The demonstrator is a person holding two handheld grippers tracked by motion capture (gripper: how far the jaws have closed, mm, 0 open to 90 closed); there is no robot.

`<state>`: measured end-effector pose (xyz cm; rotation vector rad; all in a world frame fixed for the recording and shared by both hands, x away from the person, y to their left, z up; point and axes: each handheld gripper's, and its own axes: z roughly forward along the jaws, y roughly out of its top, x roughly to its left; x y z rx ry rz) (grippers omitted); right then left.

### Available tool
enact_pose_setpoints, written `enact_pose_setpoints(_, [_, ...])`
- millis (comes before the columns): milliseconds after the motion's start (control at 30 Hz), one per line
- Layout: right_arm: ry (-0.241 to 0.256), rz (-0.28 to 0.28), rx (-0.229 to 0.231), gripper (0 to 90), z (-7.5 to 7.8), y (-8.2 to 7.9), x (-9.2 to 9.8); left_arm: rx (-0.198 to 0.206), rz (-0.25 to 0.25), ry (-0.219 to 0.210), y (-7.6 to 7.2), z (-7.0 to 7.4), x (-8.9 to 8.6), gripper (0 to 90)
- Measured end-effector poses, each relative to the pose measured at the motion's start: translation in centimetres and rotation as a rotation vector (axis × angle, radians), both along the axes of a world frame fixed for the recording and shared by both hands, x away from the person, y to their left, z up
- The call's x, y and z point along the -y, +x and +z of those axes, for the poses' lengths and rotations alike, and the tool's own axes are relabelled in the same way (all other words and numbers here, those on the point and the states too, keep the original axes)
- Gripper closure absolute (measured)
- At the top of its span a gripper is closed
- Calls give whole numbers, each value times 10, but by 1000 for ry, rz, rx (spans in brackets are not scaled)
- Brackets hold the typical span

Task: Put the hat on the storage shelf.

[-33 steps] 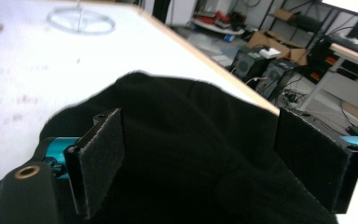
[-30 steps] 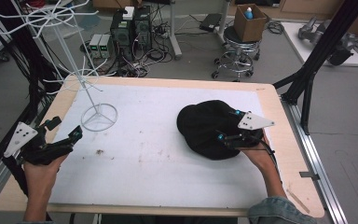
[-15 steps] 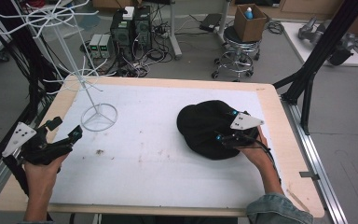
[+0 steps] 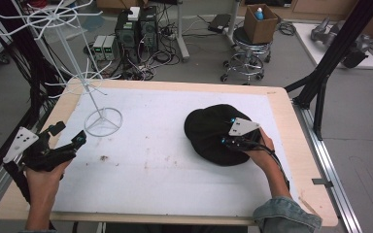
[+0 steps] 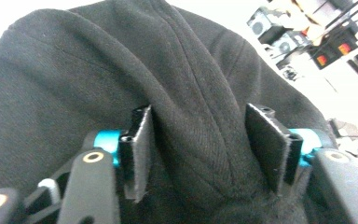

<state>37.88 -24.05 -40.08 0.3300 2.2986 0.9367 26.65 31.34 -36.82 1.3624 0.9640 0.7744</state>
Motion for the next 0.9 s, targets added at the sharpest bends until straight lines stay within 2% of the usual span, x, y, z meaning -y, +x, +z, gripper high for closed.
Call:
enact_pose_setpoints(100, [2,-9,-18,608,1,0,0,0,0,-2,0,0,0,153])
enact_pose_setpoints(233, [22,-20,-22,698,3,-1,-2,-1,1,-4,0,0,-1,153])
enact_pose_setpoints(267, [64,-35,-25,727,6,-1,-1,-1,2,-3,0,0,-1,153])
enact_pose_setpoints(333, [77,-42,-25,737,8,-1,0,-1,2,-3,0,0,-1,153])
enact_pose_setpoints(400, [118,-50,-34,757,10,-1,1,0,3,-4,0,0,-1,153])
enact_pose_setpoints(433, [167,-41,-47,771,13,-1,1,-1,5,-4,-1,0,-2,153])
enact_pose_setpoints(467, [167,-41,-47,771,13,-1,1,-1,4,-6,-1,1,-2,153])
enact_pose_setpoints(500, [191,-41,-53,778,14,-2,1,0,7,-8,-1,1,-3,153])
enact_pose_setpoints(533, [227,-49,-44,784,17,-2,-1,1,9,-9,-1,1,-3,153])
enact_pose_setpoints(567, [227,-49,-44,784,17,-2,-1,0,10,-10,-1,1,-4,153])
enact_pose_setpoints(800, [374,-115,-38,793,28,1,-3,3,15,-19,-2,1,-7,153])
enact_pose_setpoints(833, [408,-155,-84,793,30,-2,-6,3,15,-19,-2,1,-7,153])
enact_pose_setpoints(900, [424,-149,-20,797,33,2,-5,5,17,-21,-2,1,-7,153])
